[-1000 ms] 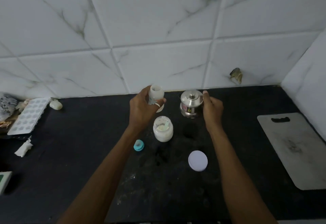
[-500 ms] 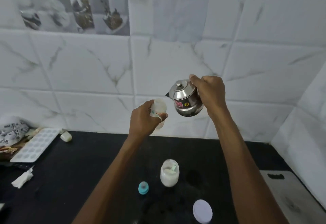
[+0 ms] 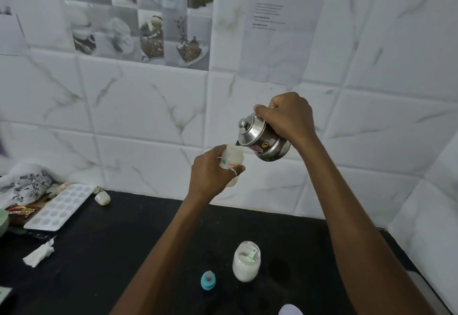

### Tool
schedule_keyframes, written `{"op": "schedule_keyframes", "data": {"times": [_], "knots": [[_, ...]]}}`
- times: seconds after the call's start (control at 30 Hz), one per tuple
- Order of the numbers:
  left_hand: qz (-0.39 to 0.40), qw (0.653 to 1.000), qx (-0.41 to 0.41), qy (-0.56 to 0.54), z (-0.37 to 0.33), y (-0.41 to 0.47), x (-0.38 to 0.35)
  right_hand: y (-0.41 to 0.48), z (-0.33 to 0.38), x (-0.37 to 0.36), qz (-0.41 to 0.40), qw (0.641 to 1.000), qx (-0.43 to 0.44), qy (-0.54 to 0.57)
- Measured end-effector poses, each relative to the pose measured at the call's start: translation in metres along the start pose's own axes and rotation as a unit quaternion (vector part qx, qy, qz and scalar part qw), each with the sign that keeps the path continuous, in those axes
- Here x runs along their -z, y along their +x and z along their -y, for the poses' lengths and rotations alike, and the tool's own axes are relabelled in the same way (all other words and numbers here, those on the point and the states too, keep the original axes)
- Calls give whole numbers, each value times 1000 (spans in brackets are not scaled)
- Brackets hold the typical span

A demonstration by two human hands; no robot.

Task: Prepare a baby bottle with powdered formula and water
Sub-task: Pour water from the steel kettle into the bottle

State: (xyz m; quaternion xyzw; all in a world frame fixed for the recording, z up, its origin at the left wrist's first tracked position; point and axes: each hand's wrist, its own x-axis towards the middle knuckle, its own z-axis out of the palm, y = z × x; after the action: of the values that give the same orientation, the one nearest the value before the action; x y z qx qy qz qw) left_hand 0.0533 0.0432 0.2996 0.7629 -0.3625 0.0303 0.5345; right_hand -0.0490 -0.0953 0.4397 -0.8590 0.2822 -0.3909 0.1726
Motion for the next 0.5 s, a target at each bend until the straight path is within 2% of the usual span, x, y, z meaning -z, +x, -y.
{"op": "schedule_keyframes", "data": {"times": [0.5], "knots": [[4,1000,4,9,2,0,7,18,21,-17,43,992,62,-99]]}}
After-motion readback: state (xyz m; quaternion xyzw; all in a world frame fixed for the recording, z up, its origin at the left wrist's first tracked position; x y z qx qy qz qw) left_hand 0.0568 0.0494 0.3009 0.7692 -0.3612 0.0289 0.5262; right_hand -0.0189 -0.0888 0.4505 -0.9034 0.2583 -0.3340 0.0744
